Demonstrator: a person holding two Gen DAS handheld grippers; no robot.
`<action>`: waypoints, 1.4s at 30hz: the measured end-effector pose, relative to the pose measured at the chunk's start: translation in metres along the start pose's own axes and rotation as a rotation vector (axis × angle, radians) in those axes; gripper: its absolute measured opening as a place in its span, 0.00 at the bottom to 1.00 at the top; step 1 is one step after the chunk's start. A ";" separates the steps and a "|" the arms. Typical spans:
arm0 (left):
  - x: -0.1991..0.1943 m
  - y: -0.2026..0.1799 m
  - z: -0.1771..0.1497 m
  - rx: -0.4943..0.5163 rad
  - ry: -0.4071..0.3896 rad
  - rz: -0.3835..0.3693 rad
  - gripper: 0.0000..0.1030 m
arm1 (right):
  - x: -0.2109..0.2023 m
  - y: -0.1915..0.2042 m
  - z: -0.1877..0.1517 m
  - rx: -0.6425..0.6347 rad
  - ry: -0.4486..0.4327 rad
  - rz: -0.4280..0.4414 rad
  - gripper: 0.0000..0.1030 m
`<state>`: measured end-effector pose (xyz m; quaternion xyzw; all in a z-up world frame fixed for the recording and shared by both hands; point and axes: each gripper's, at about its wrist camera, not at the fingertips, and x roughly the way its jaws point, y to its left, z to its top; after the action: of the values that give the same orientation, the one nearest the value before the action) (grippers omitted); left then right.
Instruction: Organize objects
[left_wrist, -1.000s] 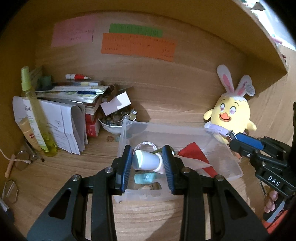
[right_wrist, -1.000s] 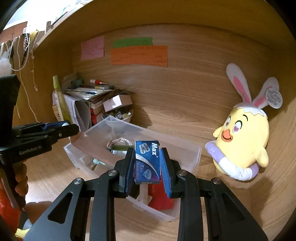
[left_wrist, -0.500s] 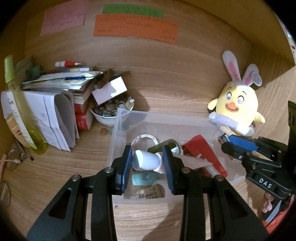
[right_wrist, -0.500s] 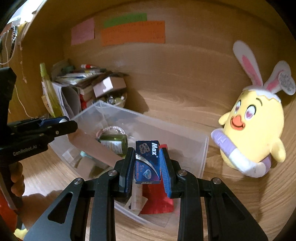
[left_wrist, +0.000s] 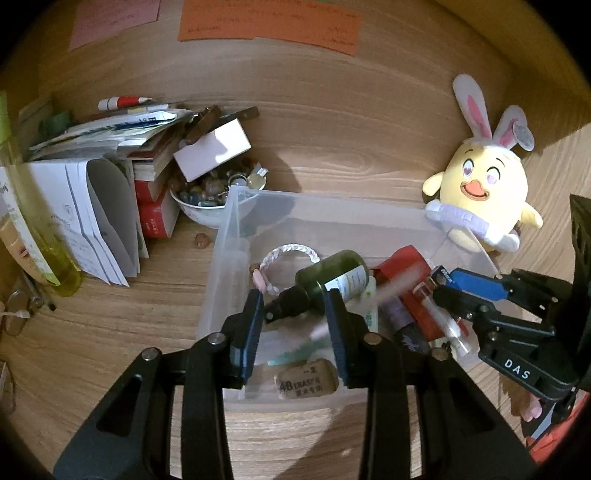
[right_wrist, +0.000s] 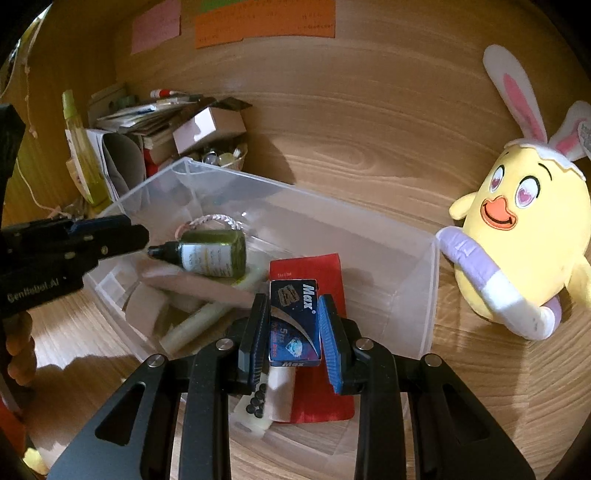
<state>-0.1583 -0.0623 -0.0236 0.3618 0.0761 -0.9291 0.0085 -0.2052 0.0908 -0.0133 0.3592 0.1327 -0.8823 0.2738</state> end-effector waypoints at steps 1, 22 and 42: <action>-0.002 -0.001 0.000 0.004 -0.005 0.004 0.43 | 0.000 0.000 0.000 0.001 -0.001 -0.003 0.24; -0.041 -0.001 -0.006 0.014 -0.072 0.006 0.68 | -0.029 0.013 0.000 -0.030 -0.041 0.012 0.44; -0.068 -0.016 -0.029 0.060 -0.103 0.023 0.93 | -0.089 0.015 -0.023 0.013 -0.148 0.009 0.84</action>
<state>-0.0893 -0.0445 0.0031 0.3143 0.0434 -0.9483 0.0123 -0.1310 0.1223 0.0329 0.2952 0.1047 -0.9061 0.2844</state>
